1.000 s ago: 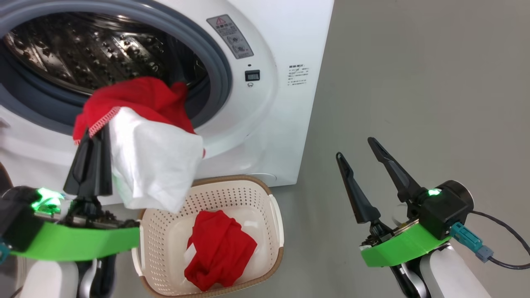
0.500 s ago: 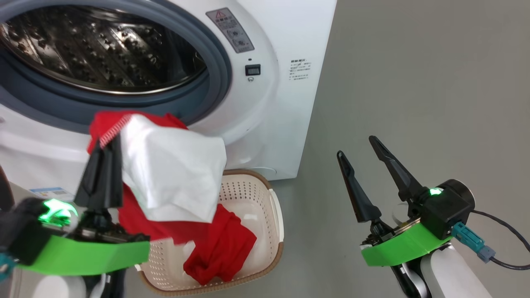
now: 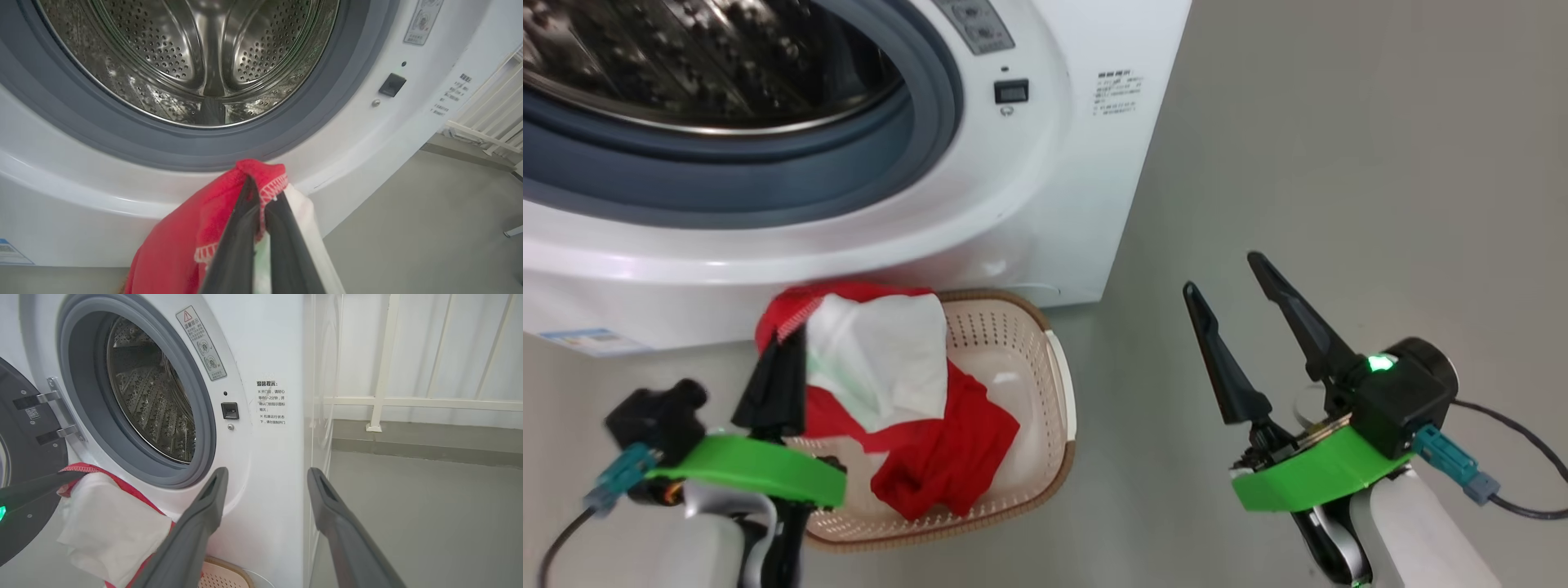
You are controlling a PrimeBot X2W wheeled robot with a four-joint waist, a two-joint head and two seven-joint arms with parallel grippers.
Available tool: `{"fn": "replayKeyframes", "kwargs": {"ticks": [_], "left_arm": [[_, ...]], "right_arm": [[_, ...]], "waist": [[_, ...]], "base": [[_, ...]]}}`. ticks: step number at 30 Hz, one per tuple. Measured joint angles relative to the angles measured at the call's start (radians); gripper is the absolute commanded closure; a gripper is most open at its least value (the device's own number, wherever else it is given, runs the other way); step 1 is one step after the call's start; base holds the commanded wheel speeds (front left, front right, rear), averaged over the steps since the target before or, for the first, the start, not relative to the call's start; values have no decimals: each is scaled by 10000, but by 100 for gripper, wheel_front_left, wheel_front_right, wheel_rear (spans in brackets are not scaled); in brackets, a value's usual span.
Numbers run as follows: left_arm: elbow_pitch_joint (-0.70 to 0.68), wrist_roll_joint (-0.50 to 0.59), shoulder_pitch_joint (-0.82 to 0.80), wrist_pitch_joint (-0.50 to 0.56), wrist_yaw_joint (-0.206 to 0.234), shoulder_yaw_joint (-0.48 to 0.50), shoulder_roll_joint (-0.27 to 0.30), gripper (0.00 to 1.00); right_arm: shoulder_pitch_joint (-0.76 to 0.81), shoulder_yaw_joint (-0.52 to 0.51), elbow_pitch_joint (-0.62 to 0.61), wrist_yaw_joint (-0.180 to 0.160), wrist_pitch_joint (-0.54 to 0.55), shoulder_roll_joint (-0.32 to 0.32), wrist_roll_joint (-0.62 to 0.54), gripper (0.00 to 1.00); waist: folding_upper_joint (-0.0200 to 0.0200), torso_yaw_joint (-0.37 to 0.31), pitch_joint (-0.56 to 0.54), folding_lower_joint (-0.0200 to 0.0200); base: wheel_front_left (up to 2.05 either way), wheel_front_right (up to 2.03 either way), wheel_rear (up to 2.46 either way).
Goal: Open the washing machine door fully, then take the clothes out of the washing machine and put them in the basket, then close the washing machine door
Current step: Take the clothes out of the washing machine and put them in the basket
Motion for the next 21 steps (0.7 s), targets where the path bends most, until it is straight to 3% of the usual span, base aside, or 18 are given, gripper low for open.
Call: {"fn": "replayKeyframes", "kwargs": {"ticks": [12, 21], "left_arm": [[4128, -2, -1658, -13, -192, -759, -75, 100], [6506, -201, -2829, 543, -278, -1195, -84, 100]], "right_arm": [[-571, 119, 102, 0, 0, -4, 0, 0], [-863, 288, 188, 0, 0, -4, 90, 0]], "waist": [[0, -192, 1026, 0], [0, -487, 1665, 0]], "base": [[0, 0, 0], [0, 0, 0]]}}
